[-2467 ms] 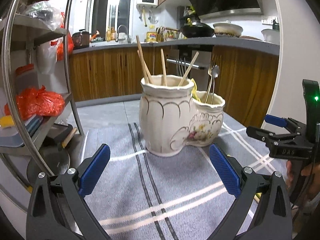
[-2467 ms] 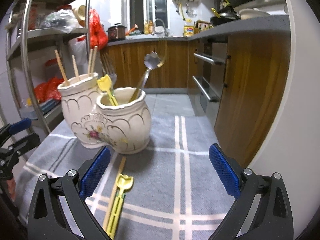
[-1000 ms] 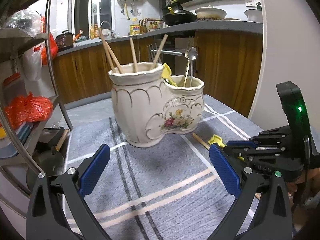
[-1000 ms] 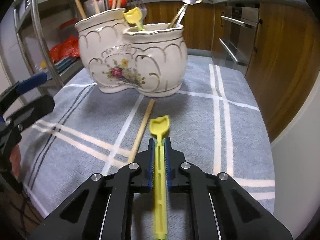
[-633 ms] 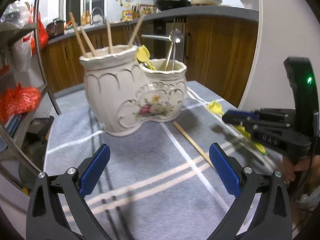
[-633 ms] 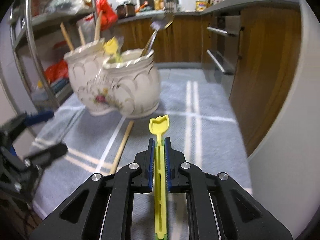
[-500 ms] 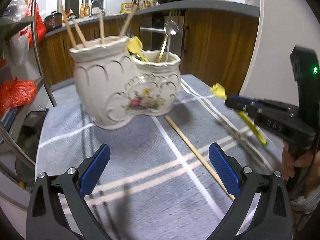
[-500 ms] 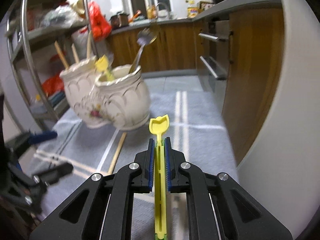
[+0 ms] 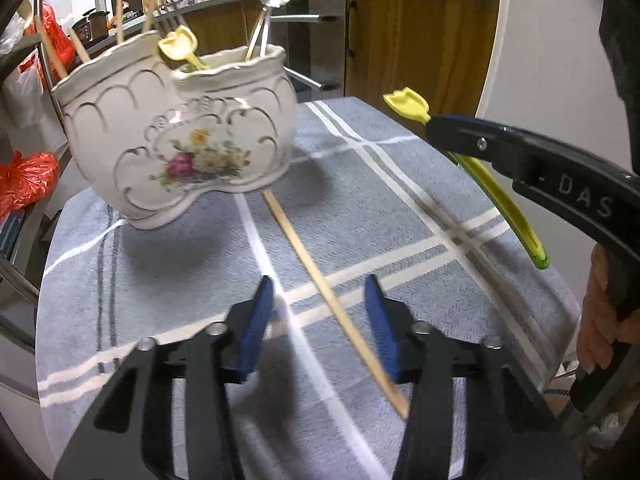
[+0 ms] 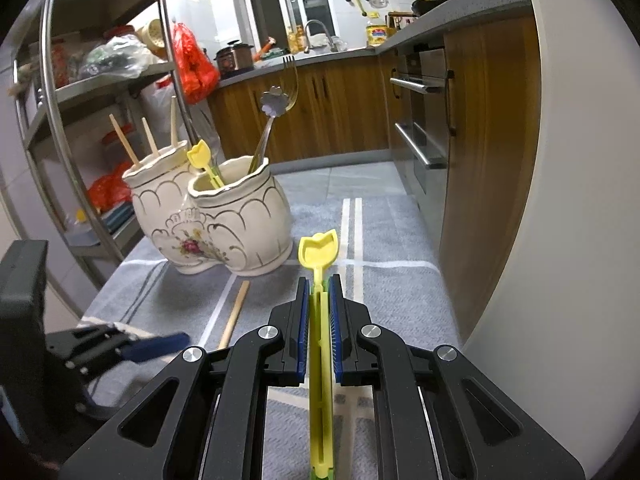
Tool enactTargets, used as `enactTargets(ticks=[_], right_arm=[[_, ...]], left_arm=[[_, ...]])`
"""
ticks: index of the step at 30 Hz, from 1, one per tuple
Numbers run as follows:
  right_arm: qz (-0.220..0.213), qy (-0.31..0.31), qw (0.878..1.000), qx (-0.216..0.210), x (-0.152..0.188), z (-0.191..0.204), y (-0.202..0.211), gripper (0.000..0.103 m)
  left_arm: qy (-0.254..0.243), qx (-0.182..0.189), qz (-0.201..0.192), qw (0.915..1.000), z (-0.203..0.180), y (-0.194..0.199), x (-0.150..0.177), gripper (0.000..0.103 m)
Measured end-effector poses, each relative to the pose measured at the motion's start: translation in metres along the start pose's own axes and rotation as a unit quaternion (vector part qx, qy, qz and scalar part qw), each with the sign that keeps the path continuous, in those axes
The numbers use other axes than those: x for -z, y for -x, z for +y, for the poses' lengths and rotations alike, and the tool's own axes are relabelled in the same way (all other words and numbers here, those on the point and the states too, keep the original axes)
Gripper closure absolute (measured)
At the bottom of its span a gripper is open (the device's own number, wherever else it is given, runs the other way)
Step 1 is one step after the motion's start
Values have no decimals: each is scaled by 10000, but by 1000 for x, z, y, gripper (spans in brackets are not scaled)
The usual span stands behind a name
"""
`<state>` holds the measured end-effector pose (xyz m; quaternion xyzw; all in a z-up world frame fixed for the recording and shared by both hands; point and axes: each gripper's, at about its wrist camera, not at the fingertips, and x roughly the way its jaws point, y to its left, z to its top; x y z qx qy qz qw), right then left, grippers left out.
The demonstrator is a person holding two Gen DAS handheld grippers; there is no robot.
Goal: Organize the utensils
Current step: 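Grasp the yellow plastic utensil with the right gripper while the left grasps the chopstick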
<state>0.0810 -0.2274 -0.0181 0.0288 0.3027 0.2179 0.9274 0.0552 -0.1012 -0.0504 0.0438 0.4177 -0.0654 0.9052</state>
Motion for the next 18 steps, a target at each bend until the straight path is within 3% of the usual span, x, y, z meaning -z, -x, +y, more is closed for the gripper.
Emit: enactTargets(ticks=[3,5,7,14,18], right_arm=[[-11,37,10000,-20,0,2,1,93],[-22,71,10000,-37,1,4,3,93],[-44,85,9999,-38,0,4,4,93],[-196,68,9997,-97,-1,1,10,93],[-335,95,9993,-105,-1,3,13,93]], left_arm=[[-2,-180,-13,9998,-6,-2,-1,68],[47,-228,-8,9997,-6,-2,-1,86],[70,-261,2,9996,-3,-2,-1,92],[-94,39,-19,9999,15,5,0,97],[-219,215,-254,9992,25,16,4,97]])
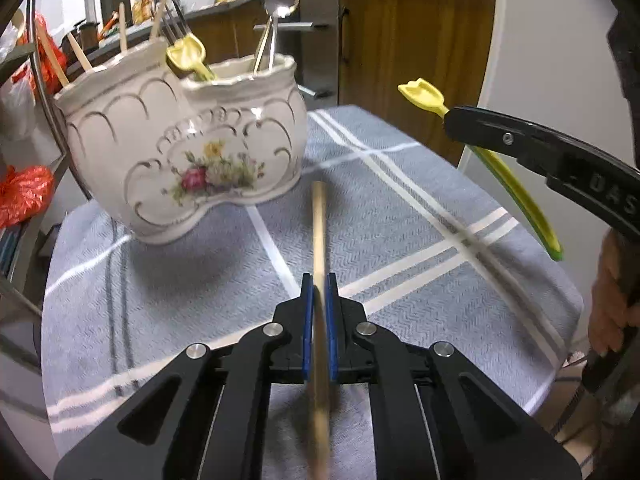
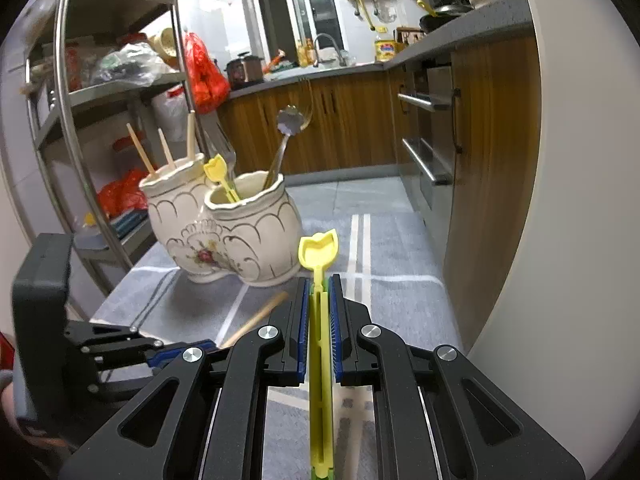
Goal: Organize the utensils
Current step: 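Grasp the yellow plastic utensil with the right gripper while the left grasps the chopstick, then lift and carry the yellow utensil and chopstick up over the holder's cups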
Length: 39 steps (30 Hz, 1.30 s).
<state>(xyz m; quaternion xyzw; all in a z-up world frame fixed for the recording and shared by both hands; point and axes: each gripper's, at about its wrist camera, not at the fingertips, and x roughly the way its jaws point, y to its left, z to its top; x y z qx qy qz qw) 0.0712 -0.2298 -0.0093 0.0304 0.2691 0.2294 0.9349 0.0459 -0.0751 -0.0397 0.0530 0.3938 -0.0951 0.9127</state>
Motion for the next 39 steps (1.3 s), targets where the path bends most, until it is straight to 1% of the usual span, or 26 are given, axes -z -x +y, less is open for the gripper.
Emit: enactTargets(ticks=[1,5,11,14,17,21,24,27,30,33,36,39], right_arm=[[-23,6,10000,-12,0,0,0,93],[-72,28,10000,-17,-1,4,-2,93],[-298,127,9994,-78,-5,16,-3,93],[-441,224,9987,-112,-7,25,-4,93],[-547,260,9980,-165,-10,31,-6,93],[-647,167,9975,-251,-16,36,-9,93],[-771,91,9964,-349,-24,41,-8,93],[-956,54,9944,-441,-39,47,-10,93],[-1155,50,9922,-459,-57,52,-13,93],[-1339,81,9898,-472,-73,56,-18,93],[-1549,84,9868,-459,-85,59,-23,93],[-1667,4,9846,-518,-96,57,-32,93]], left_arm=[[-9,107,-109,9999,4,6,1,97],[-40,230,-366,9991,20,24,3,97],[-122,536,-848,9949,43,47,12,97],[-184,612,-1076,9921,50,54,15,97],[-266,597,-1398,9880,59,65,14,97],[-213,676,-1672,9834,71,79,10,97],[-178,674,-1981,9777,81,92,0,97],[-152,652,-2226,9726,92,99,-12,97],[-111,643,-2408,9684,102,102,-31,97],[-11,624,-2668,9617,113,103,-50,97],[307,706,-2866,9549,126,94,-68,97],[513,789,-2998,9494,137,88,-80,97]])
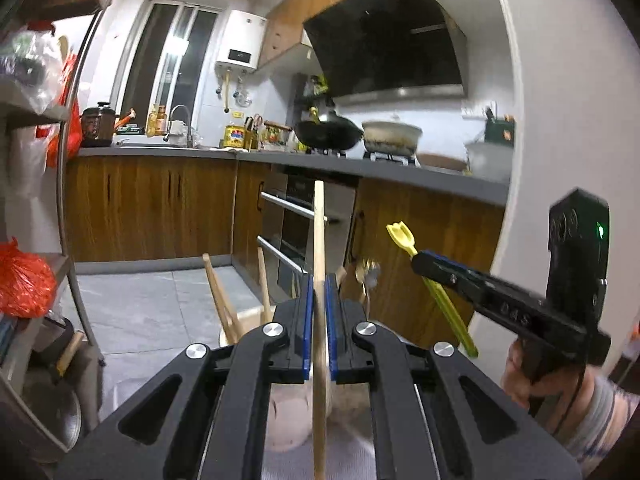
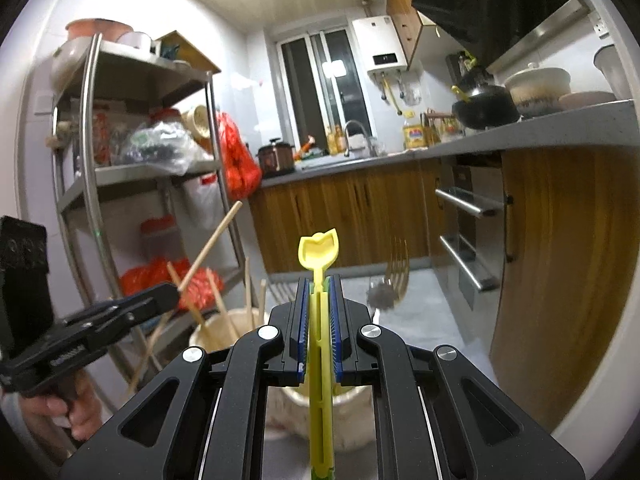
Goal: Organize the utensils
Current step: 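Lift and carry the yellow utensil and chopstick up over the holder's cups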
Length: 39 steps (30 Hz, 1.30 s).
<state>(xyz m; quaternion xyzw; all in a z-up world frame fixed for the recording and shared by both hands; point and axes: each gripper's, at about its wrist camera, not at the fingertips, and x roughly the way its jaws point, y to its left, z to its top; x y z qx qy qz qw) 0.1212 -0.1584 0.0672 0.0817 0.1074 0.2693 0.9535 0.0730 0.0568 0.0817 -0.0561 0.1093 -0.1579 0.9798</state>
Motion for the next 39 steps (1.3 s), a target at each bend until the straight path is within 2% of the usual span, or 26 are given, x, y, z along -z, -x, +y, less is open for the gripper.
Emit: enactTargets(ticks=[4,8,10,15,21,27,39], right_arm=[[-76,-192,9997,-105,-6,-6,-19,93],[-87,-329,9993,-153,-7,-11,-42,93],[-108,-414,9989,-204,-6,-13,-52,93],[-99,-341,9991,-229,0,-13,-73,93],[-82,38,10000,-16,10,-5,-84,92],[-1,514,9982,305,20,6,-90,92],[132,804,9957,440,32,17,-80,93]], left_arm=[[337,100,-307,9989,14,-15,-13,97],[410,-1,-576,9975,17,-30,-23,97],[330,-71,-688,9971,14,-36,-26,97],[-214,-605,-897,9939,-3,-54,-22,97],[-585,-797,-963,9904,-14,-61,-9,97],[-544,-787,-867,9916,-9,-58,1,97],[-257,-654,-592,9958,2,-32,23,97]])
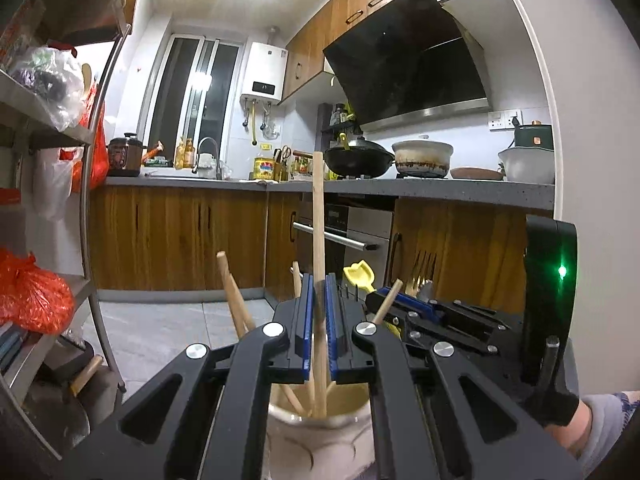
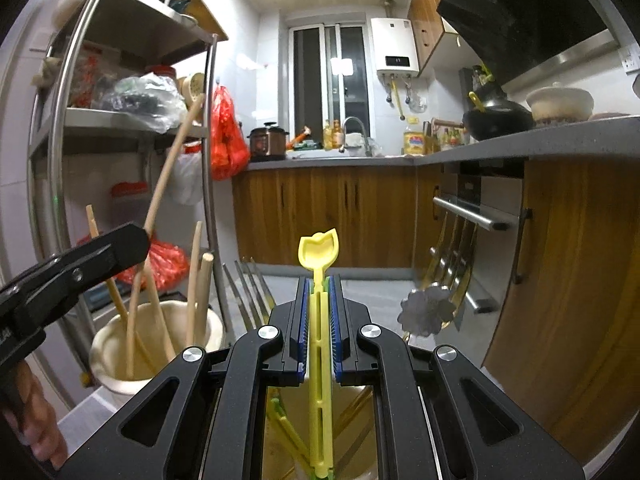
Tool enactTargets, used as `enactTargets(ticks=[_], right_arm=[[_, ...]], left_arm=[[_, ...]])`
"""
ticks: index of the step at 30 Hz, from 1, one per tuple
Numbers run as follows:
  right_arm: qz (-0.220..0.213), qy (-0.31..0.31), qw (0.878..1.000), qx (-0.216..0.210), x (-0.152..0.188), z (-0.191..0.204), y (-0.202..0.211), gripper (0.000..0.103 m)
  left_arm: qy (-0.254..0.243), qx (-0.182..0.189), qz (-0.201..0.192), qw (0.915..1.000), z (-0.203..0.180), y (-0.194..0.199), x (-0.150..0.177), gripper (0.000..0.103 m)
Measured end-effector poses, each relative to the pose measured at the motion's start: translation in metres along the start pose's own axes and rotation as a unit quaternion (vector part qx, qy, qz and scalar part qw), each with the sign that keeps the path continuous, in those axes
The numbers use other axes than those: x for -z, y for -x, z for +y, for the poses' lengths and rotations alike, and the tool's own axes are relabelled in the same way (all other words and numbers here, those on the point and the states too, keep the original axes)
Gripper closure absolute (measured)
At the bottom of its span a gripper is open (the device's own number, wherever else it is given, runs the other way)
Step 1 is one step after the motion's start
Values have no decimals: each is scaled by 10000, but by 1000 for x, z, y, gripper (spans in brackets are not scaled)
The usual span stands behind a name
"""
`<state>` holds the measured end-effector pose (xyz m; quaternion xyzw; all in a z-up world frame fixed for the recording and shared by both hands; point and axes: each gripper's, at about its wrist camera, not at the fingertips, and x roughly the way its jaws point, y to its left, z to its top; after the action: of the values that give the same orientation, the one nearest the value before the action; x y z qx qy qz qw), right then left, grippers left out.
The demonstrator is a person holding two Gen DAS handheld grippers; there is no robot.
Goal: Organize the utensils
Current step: 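Lower the yellow utensil into the shorter cup while the left lowers chopstick into taller cup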
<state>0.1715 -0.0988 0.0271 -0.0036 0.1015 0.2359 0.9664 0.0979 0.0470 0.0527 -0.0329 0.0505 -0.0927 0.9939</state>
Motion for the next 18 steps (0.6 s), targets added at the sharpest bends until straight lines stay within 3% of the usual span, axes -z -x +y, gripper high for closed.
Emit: enactTargets(ticks=[13,18], right_arm=[[7,93,9998,159,7,5,38,93],[121,-4,9998,144,15,4,52,93]], left_arm=[[351,85,282,9990,11,19,14,97],[258,124,321,9991,5,23,15,97]])
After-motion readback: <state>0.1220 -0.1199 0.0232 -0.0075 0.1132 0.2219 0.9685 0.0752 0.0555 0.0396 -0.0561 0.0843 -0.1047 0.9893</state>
